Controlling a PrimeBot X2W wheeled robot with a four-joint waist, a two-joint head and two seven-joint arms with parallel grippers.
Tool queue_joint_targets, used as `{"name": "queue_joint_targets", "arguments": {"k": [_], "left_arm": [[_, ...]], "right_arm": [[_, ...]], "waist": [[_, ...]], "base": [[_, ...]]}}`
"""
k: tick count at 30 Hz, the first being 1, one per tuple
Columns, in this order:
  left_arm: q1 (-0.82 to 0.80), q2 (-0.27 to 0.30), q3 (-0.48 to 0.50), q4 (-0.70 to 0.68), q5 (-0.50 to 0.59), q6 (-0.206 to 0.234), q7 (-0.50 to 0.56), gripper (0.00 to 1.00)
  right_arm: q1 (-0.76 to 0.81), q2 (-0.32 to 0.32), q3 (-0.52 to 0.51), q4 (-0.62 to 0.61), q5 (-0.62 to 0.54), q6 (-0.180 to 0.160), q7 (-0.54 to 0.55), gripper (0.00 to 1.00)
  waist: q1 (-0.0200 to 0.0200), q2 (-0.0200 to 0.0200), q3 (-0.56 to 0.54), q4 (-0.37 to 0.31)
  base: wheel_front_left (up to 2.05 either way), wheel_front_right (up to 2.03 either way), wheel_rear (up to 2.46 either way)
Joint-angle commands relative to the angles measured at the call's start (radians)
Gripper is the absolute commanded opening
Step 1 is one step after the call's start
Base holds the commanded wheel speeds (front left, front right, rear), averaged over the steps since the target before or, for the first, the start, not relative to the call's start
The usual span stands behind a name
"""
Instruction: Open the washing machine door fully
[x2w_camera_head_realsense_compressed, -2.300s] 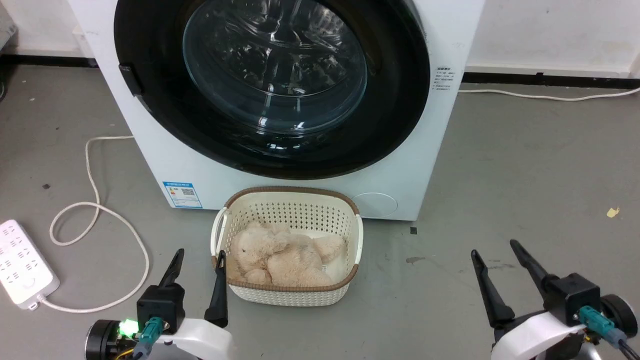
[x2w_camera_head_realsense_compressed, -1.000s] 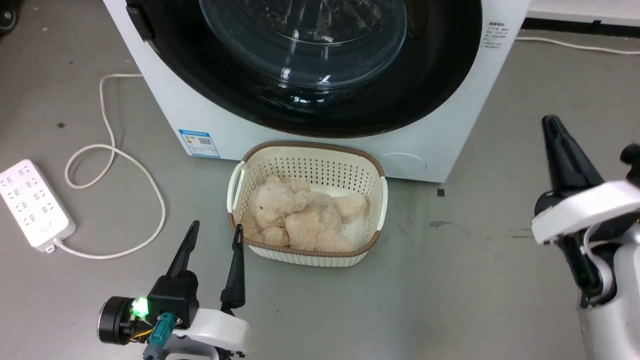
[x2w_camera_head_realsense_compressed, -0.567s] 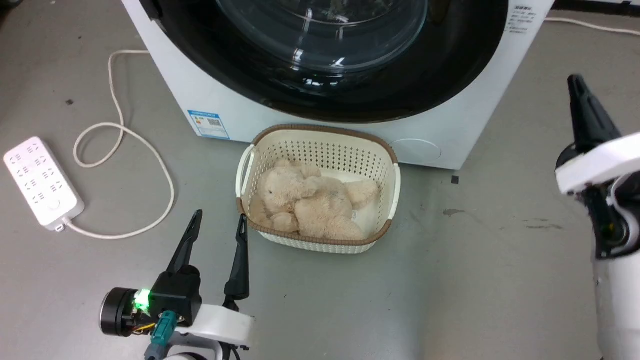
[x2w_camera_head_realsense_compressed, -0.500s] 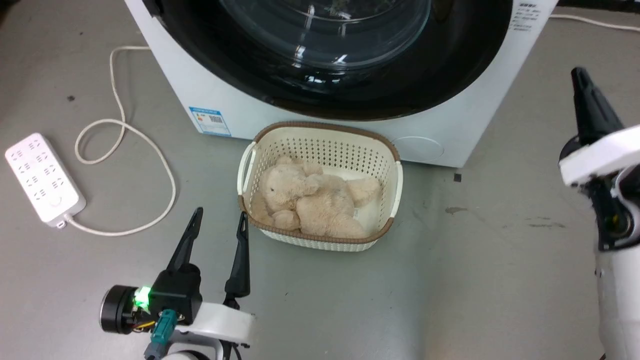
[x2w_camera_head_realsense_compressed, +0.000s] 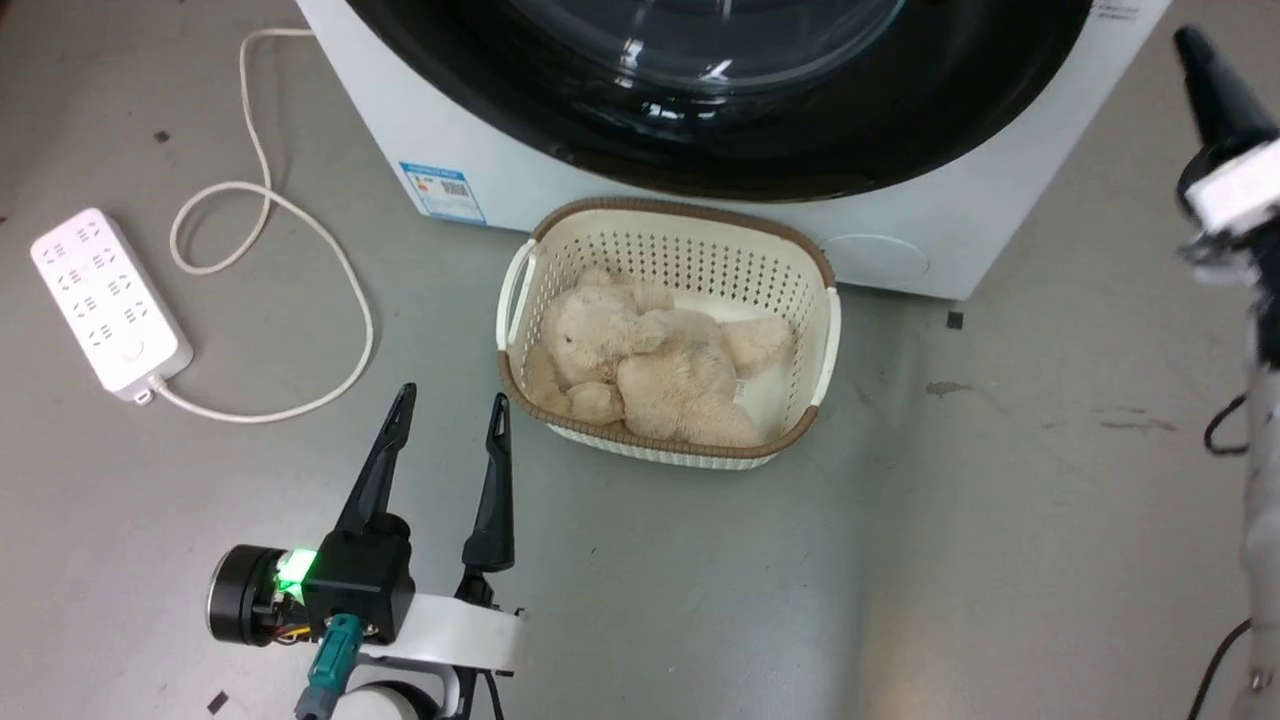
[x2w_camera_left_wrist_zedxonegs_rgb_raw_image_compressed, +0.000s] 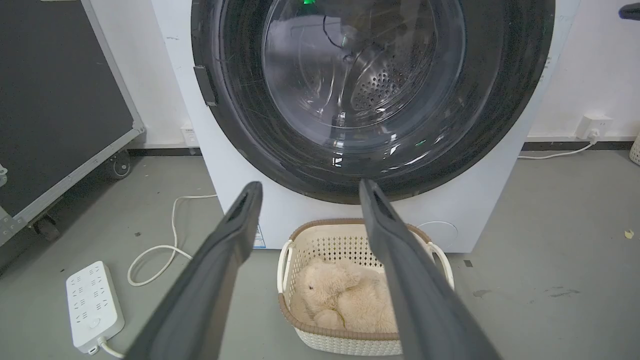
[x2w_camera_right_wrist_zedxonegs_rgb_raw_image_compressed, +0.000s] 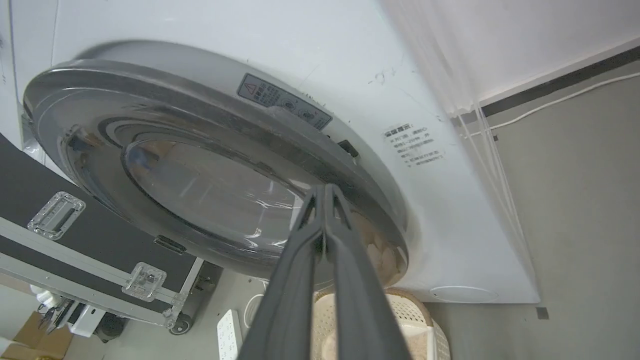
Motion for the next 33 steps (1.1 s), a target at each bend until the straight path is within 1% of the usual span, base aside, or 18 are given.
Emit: {"name": "queue_joint_targets", "arguments": {"k": [1,5,6,7,8,10,11,12,18,24,33], "left_arm": [[-0.016,0.001,-0.007,-0.008,-0.005,0.006,-0.010,1.00],[-0.021,0.001,-0.014,-0.011,-0.005,0.008,-0.017,1.00],[-0.024,0.001,-0.018,-0.013,-0.005,0.010,-0.021,1.00],[-0.024,0.001,-0.018,-0.013,-0.005,0.010,-0.021,1.00],[-0.026,0.001,-0.021,-0.017,-0.006,0.012,-0.025,1.00],[-0.028,0.001,-0.022,-0.019,-0.008,0.013,-0.027,1.00],[-0.031,0.001,-0.028,-0.022,-0.009,0.014,-0.031,1.00],[-0.031,0.001,-0.028,-0.022,-0.009,0.014,-0.031,1.00],[-0.039,0.001,-0.042,-0.030,-0.012,0.018,-0.044,1.00],[-0.048,0.001,-0.053,-0.036,-0.013,0.021,-0.057,1.00],[-0.064,0.001,-0.081,-0.046,-0.020,0.033,-0.075,1.00]], "right_arm": [[-0.056,-0.013,-0.014,0.035,0.036,0.000,0.023,0.00],[-0.103,-0.024,-0.028,0.084,0.075,0.000,0.067,0.00],[-0.134,-0.033,-0.041,0.123,0.098,0.000,0.097,0.00],[-0.134,-0.033,-0.041,0.123,0.098,0.000,0.097,0.00],[-0.170,-0.043,-0.053,0.165,0.117,0.000,0.125,0.00],[-0.190,-0.046,-0.060,0.188,0.131,0.000,0.146,0.00],[-0.226,-0.061,-0.065,0.224,0.143,0.000,0.175,0.00],[-0.226,-0.061,-0.065,0.224,0.143,0.000,0.175,0.00],[-0.339,-0.099,-0.090,0.329,0.185,0.000,0.241,0.00],[-0.454,-0.115,-0.096,0.432,0.221,0.000,0.326,0.00],[-0.593,-0.151,-0.108,0.564,0.256,-0.001,0.391,0.00]], "waist": [[-0.0001,-0.0001,0.010,0.007],[-0.0001,-0.0001,0.021,0.016],[-0.0001,-0.0001,0.026,0.022],[-0.0001,-0.0001,0.026,0.022],[-0.0001,-0.0001,0.035,0.026],[-0.0001,-0.0001,0.042,0.029],[-0.0001,-0.0001,0.051,0.035],[-0.0001,-0.0001,0.051,0.035],[-0.0001,-0.0001,0.081,0.051],[-0.0001,-0.0001,0.110,0.066],[-0.0001,-0.0001,0.150,0.096]], "base": [[0.00,0.00,0.00],[0.00,0.00,0.00],[0.00,0.00,0.00],[0.00,0.00,0.00],[0.00,0.00,0.00],[0.00,0.00,0.00],[0.00,0.00,0.00],[0.00,0.00,0.00],[0.00,0.00,0.00],[0.00,0.00,0.00],[0.00,0.00,0.00]]}}
